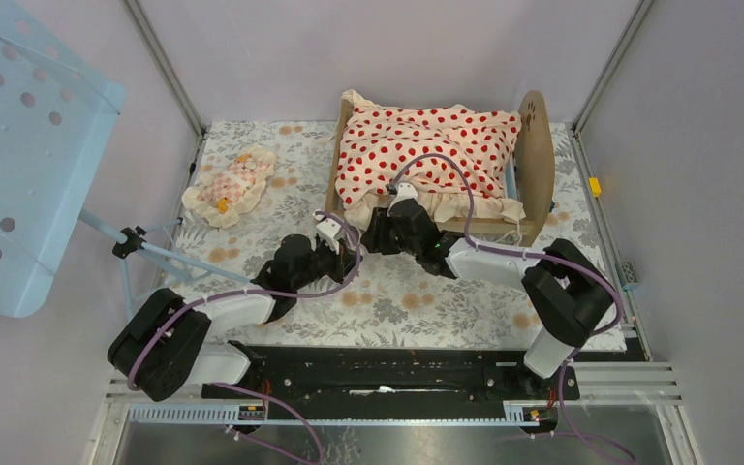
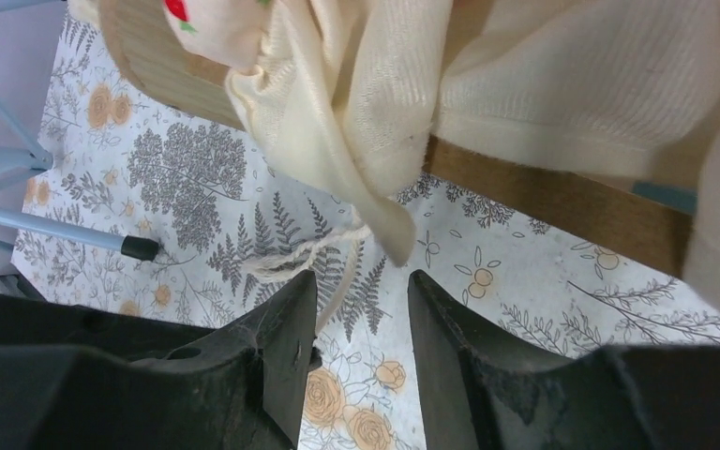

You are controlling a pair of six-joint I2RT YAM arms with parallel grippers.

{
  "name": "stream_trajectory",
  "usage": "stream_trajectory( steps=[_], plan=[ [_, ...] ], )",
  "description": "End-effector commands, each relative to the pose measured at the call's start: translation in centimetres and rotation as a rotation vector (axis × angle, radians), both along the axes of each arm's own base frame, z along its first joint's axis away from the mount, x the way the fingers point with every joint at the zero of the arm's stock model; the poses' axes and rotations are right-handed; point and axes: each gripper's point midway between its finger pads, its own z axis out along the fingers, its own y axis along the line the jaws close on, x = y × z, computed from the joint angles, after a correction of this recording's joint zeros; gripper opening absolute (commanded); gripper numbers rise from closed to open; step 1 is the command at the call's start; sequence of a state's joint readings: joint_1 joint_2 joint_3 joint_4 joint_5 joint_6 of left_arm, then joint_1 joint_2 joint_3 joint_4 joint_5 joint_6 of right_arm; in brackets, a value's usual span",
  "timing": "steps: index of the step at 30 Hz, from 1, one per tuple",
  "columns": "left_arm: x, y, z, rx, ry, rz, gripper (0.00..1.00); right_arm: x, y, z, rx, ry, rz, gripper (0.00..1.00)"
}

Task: Set up the pet bed
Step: Tie the ropes to the bed frame.

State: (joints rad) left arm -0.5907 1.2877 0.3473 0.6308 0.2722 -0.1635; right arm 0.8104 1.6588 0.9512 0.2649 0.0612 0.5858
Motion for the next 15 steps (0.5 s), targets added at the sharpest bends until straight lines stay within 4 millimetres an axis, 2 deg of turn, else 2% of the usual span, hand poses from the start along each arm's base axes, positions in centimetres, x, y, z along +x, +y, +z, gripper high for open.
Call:
stream_trajectory(
  steps=[1,8,15],
  plan=[
    [1.0,-0.5,3.0,-0.061,-0.004,0.039,0.00,1.2,1.4,0.7,0.094,-0.024,-0.024,0.49],
    [0.1,-0.2,3.1,-0.089,0.027,0.045,0.00,2.3,1.7,-0.9,0.099,0.005,-0.093,0.49],
    [-0.3,0.4,2.8,-0.092,0.038,0.066,0.00,3.4,2.3,-1.6,0.116,0.012,-0.133,0.45]
  ],
)
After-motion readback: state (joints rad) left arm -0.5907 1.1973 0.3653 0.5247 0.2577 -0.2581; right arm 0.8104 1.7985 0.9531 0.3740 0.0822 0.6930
